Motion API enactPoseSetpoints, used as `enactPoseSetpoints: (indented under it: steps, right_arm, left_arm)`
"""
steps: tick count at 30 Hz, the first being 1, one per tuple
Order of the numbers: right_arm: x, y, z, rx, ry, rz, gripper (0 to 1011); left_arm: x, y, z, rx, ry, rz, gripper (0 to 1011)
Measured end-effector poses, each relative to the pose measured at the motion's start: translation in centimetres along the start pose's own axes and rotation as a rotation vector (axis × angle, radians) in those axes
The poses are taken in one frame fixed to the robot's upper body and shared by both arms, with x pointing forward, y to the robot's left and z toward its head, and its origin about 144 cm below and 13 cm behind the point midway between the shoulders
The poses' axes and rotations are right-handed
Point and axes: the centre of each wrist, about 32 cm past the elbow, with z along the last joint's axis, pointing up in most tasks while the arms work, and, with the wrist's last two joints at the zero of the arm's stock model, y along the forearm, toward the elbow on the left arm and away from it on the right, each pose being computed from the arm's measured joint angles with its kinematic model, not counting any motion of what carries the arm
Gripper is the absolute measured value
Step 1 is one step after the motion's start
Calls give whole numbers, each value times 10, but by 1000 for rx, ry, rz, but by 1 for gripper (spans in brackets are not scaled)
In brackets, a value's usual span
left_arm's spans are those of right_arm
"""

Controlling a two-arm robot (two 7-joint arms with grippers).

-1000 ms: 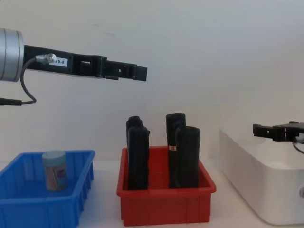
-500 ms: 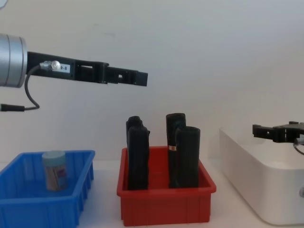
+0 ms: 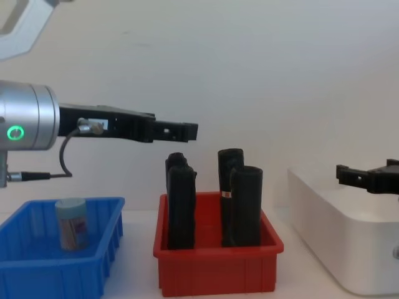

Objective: Pick the cotton swabs from the blue box and place them into the white box.

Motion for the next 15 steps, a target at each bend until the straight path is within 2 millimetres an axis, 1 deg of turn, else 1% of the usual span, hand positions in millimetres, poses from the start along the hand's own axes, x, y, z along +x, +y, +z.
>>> enactPoseSetpoints:
  steps: [6,12,13,15]
  right_arm:
    - [-5,-14,-1,16,-5,12,1002]
    - [-11,-33,-1,38,-10,29,1002]
    - [-11,-33,-1,38,-10,29,1002]
    - [-14,-42,0,49,-11,37,1002]
  left_arm:
    - [-14,-4,-12,-16,-30,60,999]
    - [-28,-7,-24,-34,-57,115,1000]
    - [-31,-8,-26,-39,-62,128,1000]
    - [-35,-8,-29,-46,-69,143,999]
